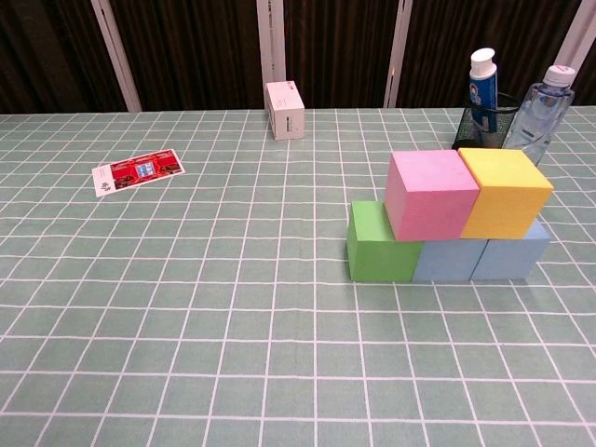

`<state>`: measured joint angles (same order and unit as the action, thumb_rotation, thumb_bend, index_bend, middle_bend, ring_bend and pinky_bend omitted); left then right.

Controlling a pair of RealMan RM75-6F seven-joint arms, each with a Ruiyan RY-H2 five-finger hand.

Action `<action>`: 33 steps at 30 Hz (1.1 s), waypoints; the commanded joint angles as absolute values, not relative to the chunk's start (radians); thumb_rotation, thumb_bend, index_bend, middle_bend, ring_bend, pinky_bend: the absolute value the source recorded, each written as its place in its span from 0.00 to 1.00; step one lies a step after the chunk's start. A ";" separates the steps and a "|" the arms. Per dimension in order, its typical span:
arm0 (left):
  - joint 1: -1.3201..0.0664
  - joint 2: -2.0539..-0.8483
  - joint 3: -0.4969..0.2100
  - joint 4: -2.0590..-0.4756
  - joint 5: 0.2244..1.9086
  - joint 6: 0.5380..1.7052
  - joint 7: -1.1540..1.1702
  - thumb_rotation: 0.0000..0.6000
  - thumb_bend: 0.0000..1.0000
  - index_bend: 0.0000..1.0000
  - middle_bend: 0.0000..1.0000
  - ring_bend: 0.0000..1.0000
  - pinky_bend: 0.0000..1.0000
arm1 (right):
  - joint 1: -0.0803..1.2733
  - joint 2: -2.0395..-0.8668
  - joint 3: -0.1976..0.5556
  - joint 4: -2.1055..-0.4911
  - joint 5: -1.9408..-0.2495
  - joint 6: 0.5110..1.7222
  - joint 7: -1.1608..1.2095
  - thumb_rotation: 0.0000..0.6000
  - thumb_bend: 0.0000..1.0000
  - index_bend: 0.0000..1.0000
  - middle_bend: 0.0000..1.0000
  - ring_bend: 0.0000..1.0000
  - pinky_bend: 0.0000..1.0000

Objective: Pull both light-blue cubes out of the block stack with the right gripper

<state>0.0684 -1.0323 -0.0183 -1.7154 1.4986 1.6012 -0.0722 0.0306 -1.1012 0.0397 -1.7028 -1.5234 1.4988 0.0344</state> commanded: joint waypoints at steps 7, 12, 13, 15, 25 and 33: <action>0.063 -1.028 -0.027 -1.715 1.488 1.595 -0.079 1.00 0.18 0.09 0.00 0.00 0.00 | 0.042 -1.107 0.042 -1.700 -1.513 1.477 0.024 1.00 0.10 0.01 0.02 0.04 0.00; 0.069 -1.027 -0.025 -1.714 1.493 1.605 -0.083 1.00 0.18 0.09 0.00 0.00 0.00 | 0.041 -1.104 0.033 -1.697 -1.537 1.485 0.027 1.00 0.10 0.01 0.02 0.04 0.00; 0.070 -1.027 -0.024 -1.714 1.493 1.606 -0.083 1.00 0.18 0.09 0.00 0.00 0.00 | 0.039 -1.103 0.030 -1.698 -1.545 1.489 0.030 1.00 0.10 0.01 0.02 0.04 0.00; 0.072 -1.027 -0.022 -1.713 1.500 1.612 -0.085 1.00 0.18 0.09 0.00 0.00 0.00 | 0.034 -1.102 0.028 -1.703 -1.556 1.503 0.042 1.00 0.10 0.01 0.02 0.04 0.00; 0.083 -1.030 -0.018 -1.708 1.512 1.632 -0.096 1.00 0.18 0.09 0.00 0.00 0.00 | 0.084 -1.081 -0.001 -1.671 -1.616 1.428 0.334 1.00 0.10 0.01 0.02 0.04 0.00; 0.077 -1.034 -0.023 -1.705 1.512 1.629 -0.089 1.00 0.18 0.09 0.00 0.00 0.00 | 0.141 -1.144 0.019 -1.645 -1.623 1.382 0.456 1.00 0.10 0.01 0.02 0.04 0.00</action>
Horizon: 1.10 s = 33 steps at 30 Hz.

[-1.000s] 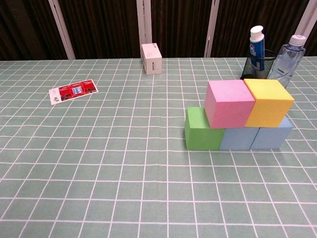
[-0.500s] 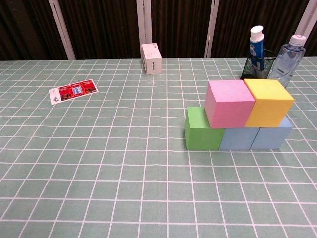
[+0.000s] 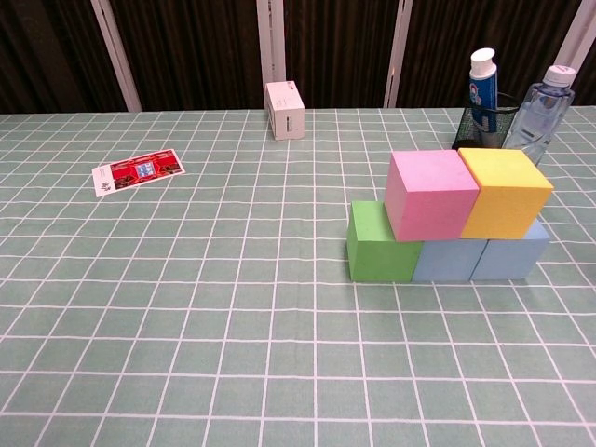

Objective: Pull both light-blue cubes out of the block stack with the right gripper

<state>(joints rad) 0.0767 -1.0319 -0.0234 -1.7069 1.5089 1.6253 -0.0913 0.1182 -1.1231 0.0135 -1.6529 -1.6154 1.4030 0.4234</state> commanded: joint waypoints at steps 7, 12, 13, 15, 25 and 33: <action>0.084 -1.034 -0.023 -1.703 1.515 1.641 -0.096 1.00 0.18 0.09 0.00 0.00 0.00 | 0.202 -1.186 0.049 -1.646 -1.555 1.282 0.468 1.00 0.10 0.01 0.02 0.04 0.00; 0.085 -1.030 -0.024 -1.704 1.510 1.639 -0.104 1.00 0.18 0.09 0.00 0.00 0.00 | 0.263 -1.216 0.078 -1.640 -1.489 1.178 0.476 1.00 0.10 0.01 0.02 0.04 0.00; 0.086 -1.030 -0.024 -1.704 1.510 1.639 -0.106 1.00 0.18 0.09 0.00 0.00 0.00 | 0.276 -1.223 0.085 -1.638 -1.473 1.157 0.468 1.00 0.10 0.01 0.02 0.04 0.00; 0.087 -1.028 -0.024 -1.703 1.510 1.641 -0.111 1.00 0.18 0.09 0.00 0.00 0.00 | 0.300 -1.238 0.100 -1.635 -1.442 1.121 0.455 1.00 0.10 0.01 0.02 0.04 0.00; 0.094 -1.020 -0.029 -1.698 1.503 1.650 -0.137 1.00 0.18 0.09 0.00 0.00 0.00 | 0.364 -1.289 0.156 -1.616 -1.322 1.040 0.396 1.00 0.10 0.01 0.02 0.04 0.00; 0.093 -1.025 -0.027 -1.704 1.503 1.645 -0.115 1.00 0.18 0.09 0.00 0.00 0.00 | 0.413 -1.339 0.160 -1.569 -1.300 0.974 0.384 1.00 0.10 0.01 0.02 0.04 0.00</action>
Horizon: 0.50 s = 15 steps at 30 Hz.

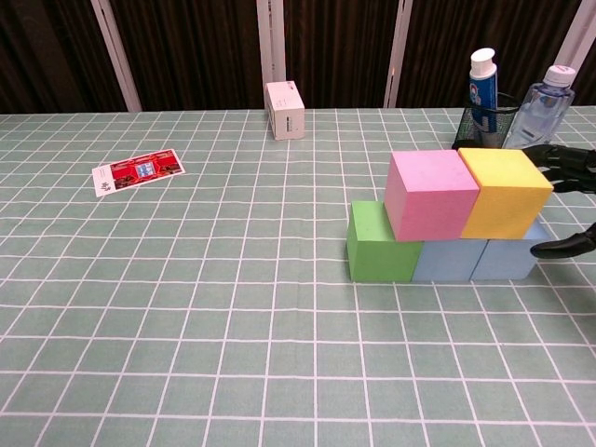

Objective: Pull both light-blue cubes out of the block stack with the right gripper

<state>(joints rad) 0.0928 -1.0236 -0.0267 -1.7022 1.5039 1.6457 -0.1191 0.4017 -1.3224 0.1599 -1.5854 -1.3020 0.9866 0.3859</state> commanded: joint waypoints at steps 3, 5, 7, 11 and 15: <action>0.093 -1.025 -0.028 -1.706 1.499 1.643 -0.113 1.00 0.18 0.09 0.00 0.00 0.00 | 0.423 -1.363 0.156 -1.545 -1.303 0.962 0.388 1.00 0.10 0.01 0.02 0.04 0.00; 0.093 -1.025 -0.029 -1.706 1.498 1.643 -0.113 1.00 0.18 0.09 0.00 0.00 0.00 | 0.427 -1.376 0.155 -1.532 -1.304 0.959 0.393 1.00 0.10 0.01 0.02 0.05 0.00; 0.093 -1.024 -0.030 -1.706 1.496 1.643 -0.115 1.00 0.18 0.09 0.00 0.00 0.00 | 0.432 -1.395 0.156 -1.514 -1.305 0.959 0.395 1.00 0.10 0.01 0.02 0.06 0.00; 0.093 -1.022 -0.029 -1.705 1.499 1.643 -0.120 1.00 0.18 0.09 0.00 0.00 0.00 | 0.442 -1.435 0.171 -1.467 -1.303 0.973 0.406 1.00 0.10 0.02 0.07 0.11 0.00; 0.095 -1.020 -0.030 -1.704 1.499 1.646 -0.125 1.00 0.18 0.09 0.00 0.00 0.00 | 0.450 -1.474 0.186 -1.418 -1.299 0.984 0.432 1.00 0.10 0.09 0.15 0.18 0.00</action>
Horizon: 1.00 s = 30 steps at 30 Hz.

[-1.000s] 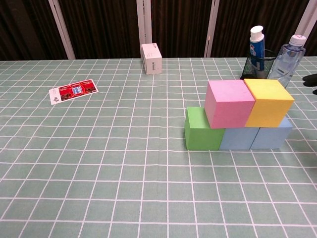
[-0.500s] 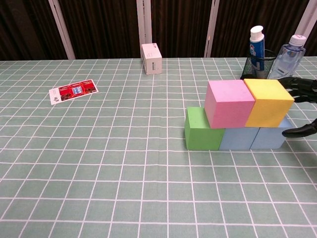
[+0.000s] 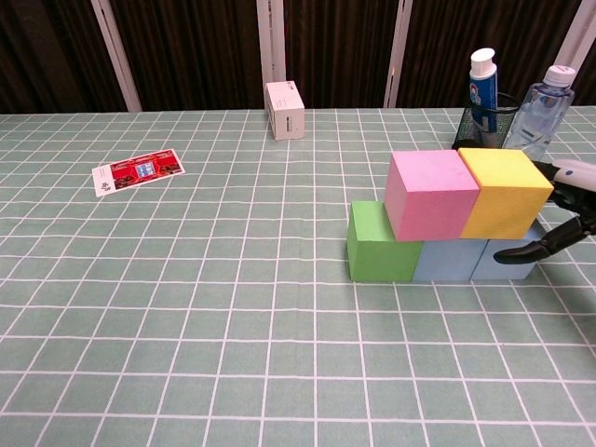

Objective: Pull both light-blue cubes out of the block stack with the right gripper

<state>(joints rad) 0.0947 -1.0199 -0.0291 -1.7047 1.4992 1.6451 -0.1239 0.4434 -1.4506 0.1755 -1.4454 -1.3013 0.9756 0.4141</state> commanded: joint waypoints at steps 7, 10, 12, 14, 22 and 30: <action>0.095 -1.019 -0.032 -1.708 1.490 1.641 -0.122 1.00 0.18 0.09 0.00 0.00 0.00 | 0.452 -1.531 0.201 -1.352 -1.260 0.997 0.418 1.00 0.10 0.19 0.30 0.24 0.00; 0.094 -1.021 -0.031 -1.708 1.492 1.640 -0.116 1.00 0.18 0.10 0.00 0.00 0.00 | 0.453 -1.538 0.197 -1.338 -1.254 0.987 0.417 1.00 0.10 0.21 0.33 0.24 0.00; 0.094 -1.021 -0.030 -1.709 1.493 1.639 -0.113 1.00 0.18 0.10 0.00 0.00 0.00 | 0.453 -1.542 0.196 -1.333 -1.253 0.985 0.419 1.00 0.10 0.23 0.37 0.26 0.00; 0.093 -1.022 -0.030 -1.710 1.493 1.638 -0.110 1.00 0.18 0.10 0.00 0.00 0.00 | 0.454 -1.547 0.196 -1.328 -1.253 0.984 0.420 1.00 0.10 0.26 0.42 0.29 0.00; 0.095 -1.020 -0.031 -1.711 1.492 1.639 -0.113 1.00 0.18 0.10 0.00 0.00 0.00 | 0.447 -1.566 0.210 -1.320 -1.244 1.018 0.403 1.00 0.12 0.38 0.61 0.43 0.00; 0.096 -1.018 -0.031 -1.710 1.492 1.639 -0.118 1.00 0.18 0.10 0.00 0.00 0.00 | 0.435 -1.563 0.225 -1.305 -1.220 1.040 0.385 1.00 0.13 0.39 0.65 0.47 0.00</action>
<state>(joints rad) 0.0955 -1.0184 -0.0312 -1.7102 1.4923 1.6392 -0.1180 0.4362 -1.5656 0.2231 -1.3073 -1.2232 1.0385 0.3886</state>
